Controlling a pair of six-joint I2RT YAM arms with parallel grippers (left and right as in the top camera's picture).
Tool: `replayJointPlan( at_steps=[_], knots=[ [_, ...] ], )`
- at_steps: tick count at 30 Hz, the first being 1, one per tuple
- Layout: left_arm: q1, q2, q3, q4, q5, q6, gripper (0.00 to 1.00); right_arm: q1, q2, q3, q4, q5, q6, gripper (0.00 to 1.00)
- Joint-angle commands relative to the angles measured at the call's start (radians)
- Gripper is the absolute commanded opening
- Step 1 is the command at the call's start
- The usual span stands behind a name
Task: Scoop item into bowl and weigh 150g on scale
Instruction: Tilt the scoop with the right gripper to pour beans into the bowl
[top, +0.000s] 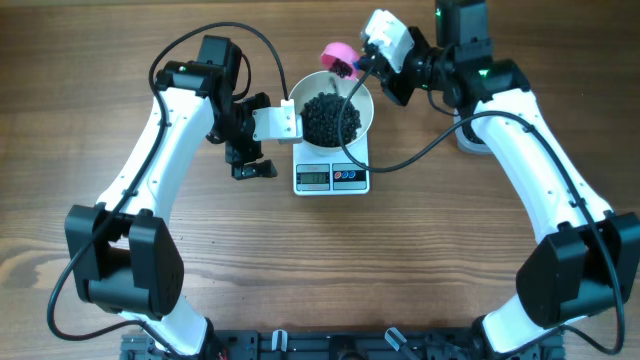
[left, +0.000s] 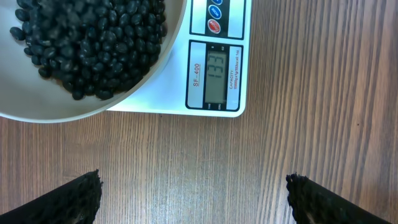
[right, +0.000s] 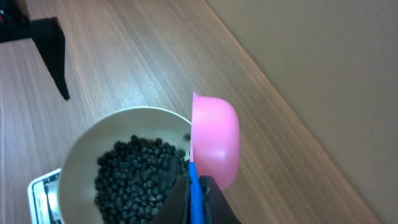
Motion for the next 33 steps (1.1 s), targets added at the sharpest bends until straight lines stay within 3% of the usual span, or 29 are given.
replayJointPlan(
  at_steps=[1,3,6,10,14,21,33],
  knots=[
    [0.006,0.002,-0.008,-0.001,0.027,0.019,1.0,0.012,0.015,0.024,-0.008,0.055,-0.045,0.04],
    [0.006,0.002,-0.008,-0.001,0.027,0.019,1.0,0.008,0.015,0.024,-0.001,0.125,-0.045,0.04],
    [0.005,0.002,-0.008,-0.001,0.027,0.019,1.0,0.013,0.015,0.024,0.013,-0.006,-0.045,0.04],
    [0.006,0.002,-0.008,-0.001,0.027,0.019,1.0,0.016,0.015,0.024,-0.014,0.114,-0.037,0.04],
    [0.005,0.002,-0.008,-0.001,0.027,0.019,1.0,0.023,0.015,0.024,0.031,0.016,-0.003,0.04],
    [0.006,0.002,-0.008,-0.001,0.027,0.019,1.0,0.023,0.015,0.024,0.013,0.042,0.051,0.04],
    [0.005,0.002,-0.008,-0.001,0.027,0.019,1.0,0.02,0.015,0.024,0.013,0.051,0.305,0.04]
  ],
)
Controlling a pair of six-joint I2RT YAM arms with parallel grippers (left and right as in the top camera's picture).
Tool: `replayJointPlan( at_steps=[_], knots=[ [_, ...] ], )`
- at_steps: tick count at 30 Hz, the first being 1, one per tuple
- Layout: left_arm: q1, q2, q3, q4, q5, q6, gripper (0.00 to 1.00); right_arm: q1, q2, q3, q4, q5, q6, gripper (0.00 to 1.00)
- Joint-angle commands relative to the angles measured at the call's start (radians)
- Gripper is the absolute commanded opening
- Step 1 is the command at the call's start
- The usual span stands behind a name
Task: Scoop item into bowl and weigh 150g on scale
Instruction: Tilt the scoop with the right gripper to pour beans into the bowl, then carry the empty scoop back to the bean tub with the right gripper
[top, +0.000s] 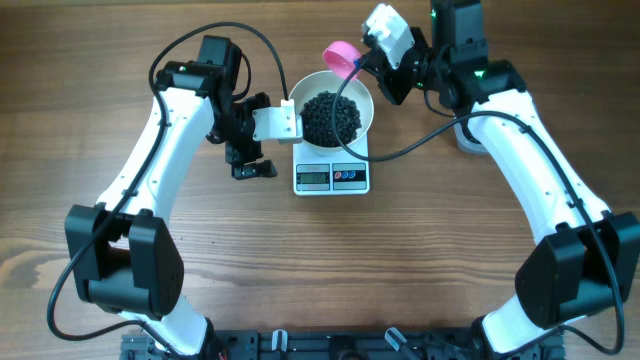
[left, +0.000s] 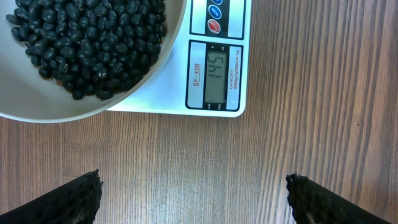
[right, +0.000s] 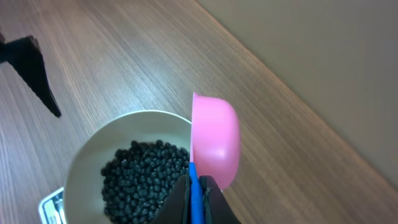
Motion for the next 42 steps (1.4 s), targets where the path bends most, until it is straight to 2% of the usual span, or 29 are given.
replayJointPlan(
  at_steps=[1,3,11,16,18,23,25,28,32,36,42],
  knots=[
    [0.006,0.002,-0.008,0.0,0.027,0.019,1.0,0.005,0.015,0.024,0.003,-0.016,0.136,0.04],
    [0.005,0.002,-0.008,0.0,0.027,0.019,1.0,0.005,0.015,0.024,0.002,-0.016,0.192,0.04],
    [0.005,0.002,-0.008,0.0,0.027,0.019,1.0,0.005,0.015,0.024,-0.002,-0.011,0.213,0.04],
    [0.006,0.002,-0.008,0.0,0.027,0.019,1.0,-0.006,0.015,0.024,-0.024,0.119,0.252,0.04],
    [0.005,0.002,-0.008,0.0,0.027,0.019,1.0,-0.033,0.015,0.024,-0.024,0.132,0.327,0.04],
    [0.006,0.002,-0.008,0.0,0.027,0.019,1.0,-0.15,-0.011,0.024,0.073,-0.003,0.483,0.04],
    [0.006,0.002,-0.008,0.0,0.027,0.019,1.0,-0.199,-0.037,0.024,0.087,-0.002,0.538,0.04],
    [0.005,0.002,-0.008,0.0,0.027,0.019,1.0,-0.269,-0.059,0.024,-0.001,-0.002,0.576,0.04],
    [0.006,0.002,-0.008,0.0,0.027,0.019,1.0,-0.373,-0.06,0.024,-0.299,0.053,0.565,0.04],
    [0.005,0.002,-0.008,0.0,0.027,0.019,1.0,-0.445,-0.06,0.024,-0.467,0.058,0.548,0.04],
    [0.006,0.002,-0.008,0.0,0.027,0.019,1.0,-0.48,-0.06,0.024,-0.454,0.078,0.552,0.04]
  ],
)
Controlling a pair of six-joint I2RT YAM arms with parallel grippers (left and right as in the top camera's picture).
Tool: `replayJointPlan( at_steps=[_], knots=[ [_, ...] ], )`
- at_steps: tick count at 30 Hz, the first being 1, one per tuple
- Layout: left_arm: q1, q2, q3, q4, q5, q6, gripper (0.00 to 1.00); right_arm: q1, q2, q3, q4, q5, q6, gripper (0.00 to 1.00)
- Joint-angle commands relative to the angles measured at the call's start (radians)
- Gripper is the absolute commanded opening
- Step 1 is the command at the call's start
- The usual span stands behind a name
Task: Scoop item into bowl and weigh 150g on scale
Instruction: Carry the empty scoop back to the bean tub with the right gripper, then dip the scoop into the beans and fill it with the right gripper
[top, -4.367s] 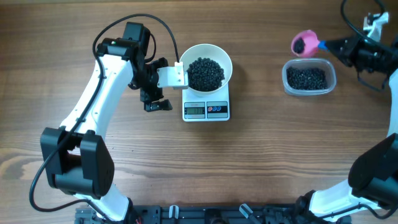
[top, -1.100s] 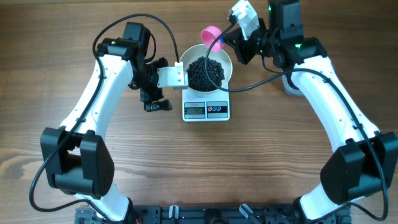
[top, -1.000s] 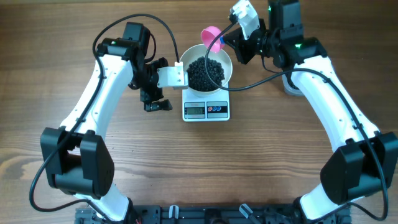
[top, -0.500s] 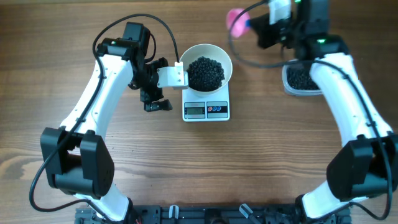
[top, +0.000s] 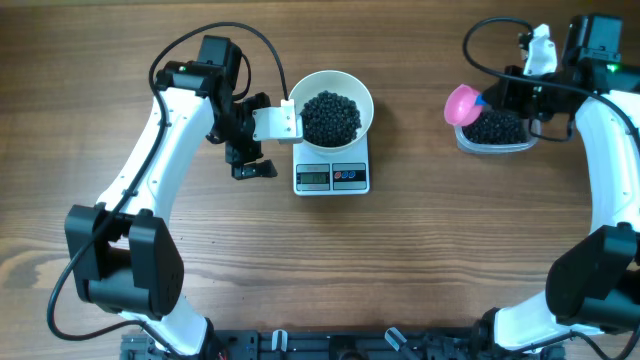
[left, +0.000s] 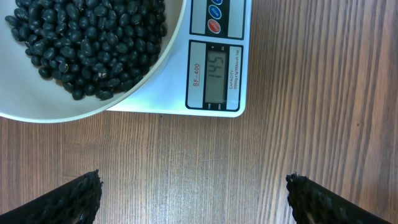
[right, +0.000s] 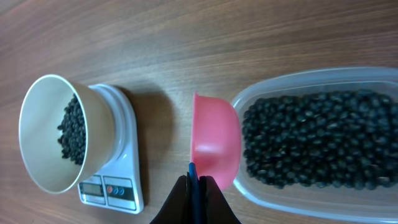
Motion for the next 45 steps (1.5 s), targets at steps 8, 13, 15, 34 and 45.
replayJointPlan(
  at_steps=[8,13,15,34,45],
  knots=[
    [0.006,0.002,-0.008,-0.001,0.027,0.019,1.0,-0.013,-0.026,0.013,0.052,0.044,0.008,0.04],
    [0.005,0.002,-0.008,-0.001,0.027,0.019,1.0,-0.053,-0.042,0.013,0.082,0.055,0.034,0.04],
    [0.006,0.002,-0.008,-0.001,0.027,0.019,1.0,-0.073,-0.042,0.013,0.053,0.064,0.036,0.04],
    [0.006,0.002,-0.008,-0.001,0.027,0.019,1.0,-0.089,-0.026,-0.047,-0.01,0.338,-0.037,0.04],
    [0.006,0.002,-0.008,-0.001,0.027,0.019,1.0,-0.086,0.064,-0.047,0.033,0.271,-0.034,0.04]
  ],
)
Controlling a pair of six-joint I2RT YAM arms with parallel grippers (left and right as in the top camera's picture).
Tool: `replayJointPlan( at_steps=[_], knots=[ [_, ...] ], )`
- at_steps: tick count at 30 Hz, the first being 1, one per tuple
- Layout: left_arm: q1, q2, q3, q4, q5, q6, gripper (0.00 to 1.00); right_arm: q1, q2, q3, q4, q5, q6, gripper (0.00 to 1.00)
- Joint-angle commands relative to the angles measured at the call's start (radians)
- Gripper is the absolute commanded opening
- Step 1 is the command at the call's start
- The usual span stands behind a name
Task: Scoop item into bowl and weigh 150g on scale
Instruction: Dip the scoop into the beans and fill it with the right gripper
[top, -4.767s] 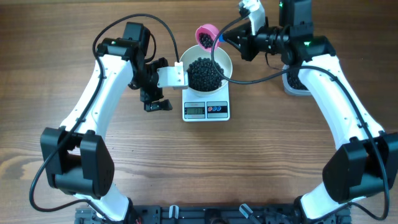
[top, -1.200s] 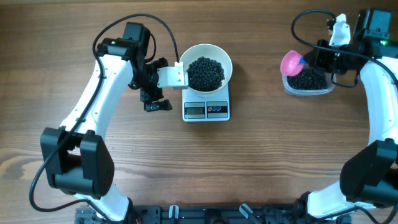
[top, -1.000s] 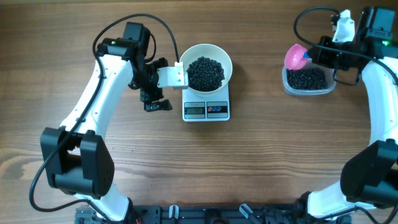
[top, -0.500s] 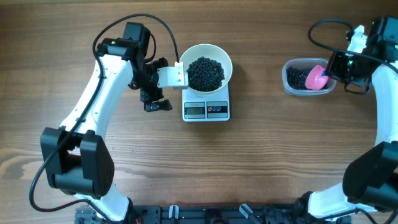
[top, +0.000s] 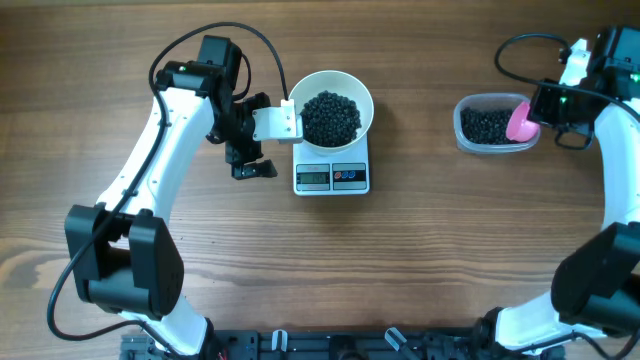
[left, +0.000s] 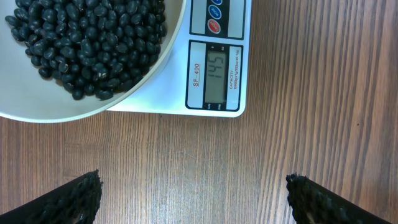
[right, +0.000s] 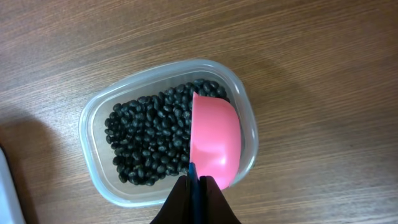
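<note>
A white bowl (top: 358, 92) heaped with black beans (top: 331, 115) stands on the white scale (top: 332, 177); in the left wrist view the scale display (left: 215, 73) reads 145. My left gripper (left: 194, 193) is open over bare wood just left of the scale, nothing between its fingers. At the right a clear tub (top: 462, 118) holds black beans (right: 149, 137). My right gripper (right: 198, 186) is shut on the blue handle of a pink scoop (right: 214, 138), whose cup sits over the tub's right end, turned on its side.
The wooden table (top: 420, 250) spreads between the scale and the tub. Both arms' black cables (top: 250, 40) loop above the back of the table. The left arm's white body (top: 170, 130) lies left of the bowl.
My right gripper has carried the pink scoop from just left of the tub to over the tub's right end. The left gripper, bowl and the 145 reading are unchanged.
The scoop was held tipped at the bowl's far rim while the scale read 133. Then the reading stood at 145 with the scoop still at the rim. Later the scoop was beside the bean tub, and now it is over the tub.
</note>
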Motion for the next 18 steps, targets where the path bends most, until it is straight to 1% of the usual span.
replayJointPlan(
  at_steps=[1,8,11,13,18],
  knots=[
    [0.006,0.002,-0.008,-0.001,0.027,0.019,1.0,0.008,0.065,-0.006,0.016,-0.071,-0.003,0.04],
    [0.004,0.002,-0.008,-0.001,0.027,0.019,1.0,0.026,0.121,-0.006,0.054,-0.145,0.064,0.04],
    [0.005,0.002,-0.008,-0.001,0.027,0.019,1.0,0.029,0.122,-0.006,0.09,-0.155,0.177,0.04],
    [0.003,0.002,-0.008,-0.001,0.027,0.019,1.0,0.029,0.122,-0.006,0.117,-0.199,0.227,0.04],
    [0.004,0.002,-0.008,-0.001,0.027,0.019,1.0,0.028,0.122,-0.006,0.122,-0.245,0.225,0.04]
  ],
)
